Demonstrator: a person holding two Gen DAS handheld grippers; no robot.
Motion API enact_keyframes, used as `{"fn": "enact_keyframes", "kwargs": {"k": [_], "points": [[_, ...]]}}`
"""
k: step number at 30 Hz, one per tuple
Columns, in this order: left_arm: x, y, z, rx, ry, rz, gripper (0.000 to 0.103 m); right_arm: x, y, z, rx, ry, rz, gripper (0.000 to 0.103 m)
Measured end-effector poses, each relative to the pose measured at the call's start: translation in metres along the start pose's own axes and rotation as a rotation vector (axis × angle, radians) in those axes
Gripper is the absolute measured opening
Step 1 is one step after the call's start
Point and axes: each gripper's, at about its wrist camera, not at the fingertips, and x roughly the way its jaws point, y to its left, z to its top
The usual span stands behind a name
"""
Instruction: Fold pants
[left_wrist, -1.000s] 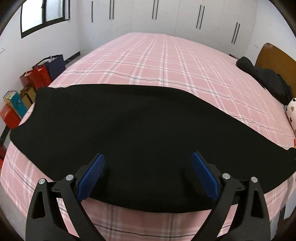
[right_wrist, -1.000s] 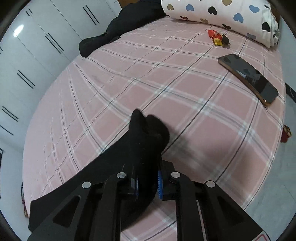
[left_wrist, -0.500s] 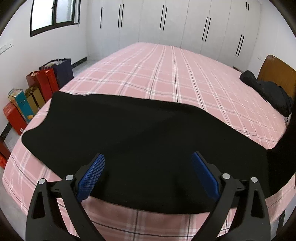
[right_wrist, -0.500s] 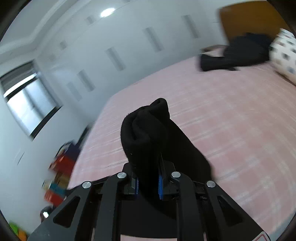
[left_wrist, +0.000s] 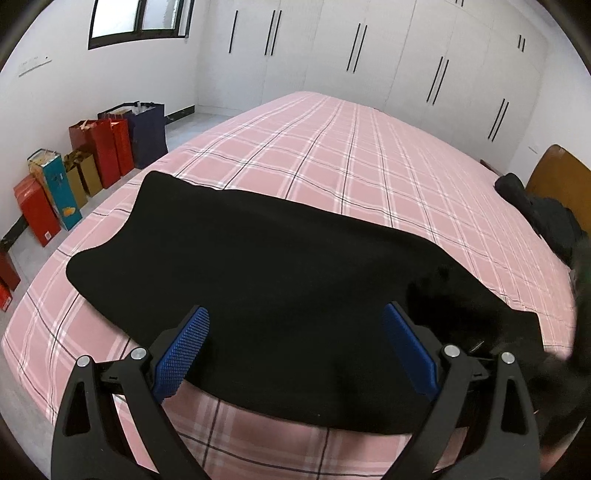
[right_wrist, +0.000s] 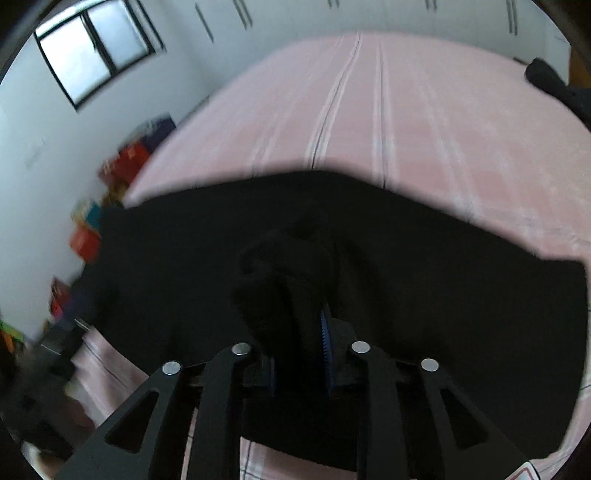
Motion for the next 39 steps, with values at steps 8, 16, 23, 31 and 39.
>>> {"fn": "enact_keyframes", "kwargs": {"k": [8,16,23,31,39], "points": [[0.003,-0.009,-0.002,0.059,-0.002,0.046,0.093,-0.074,-0.007,-0.015,-0.019,-0.148,0.004,0.035],[0.005,-0.021,-0.005,0.161,0.05,0.162,0.093,-0.009,-0.021,-0.03,-0.032,0.001,-0.092,0.032],[0.001,-0.042,-0.004,0.263,0.093,0.255,0.093,-0.011,-0.032,-0.043,0.002,-0.011,-0.048,0.031],[-0.006,-0.068,-0.004,0.317,0.112,0.254,0.093,-0.1,-0.09,-0.06,0.162,-0.172,-0.104,0.055],[0.0,-0.086,-0.013,0.335,0.176,0.259,0.093,-0.109,-0.209,-0.112,0.422,-0.113,-0.158,0.065]]}}
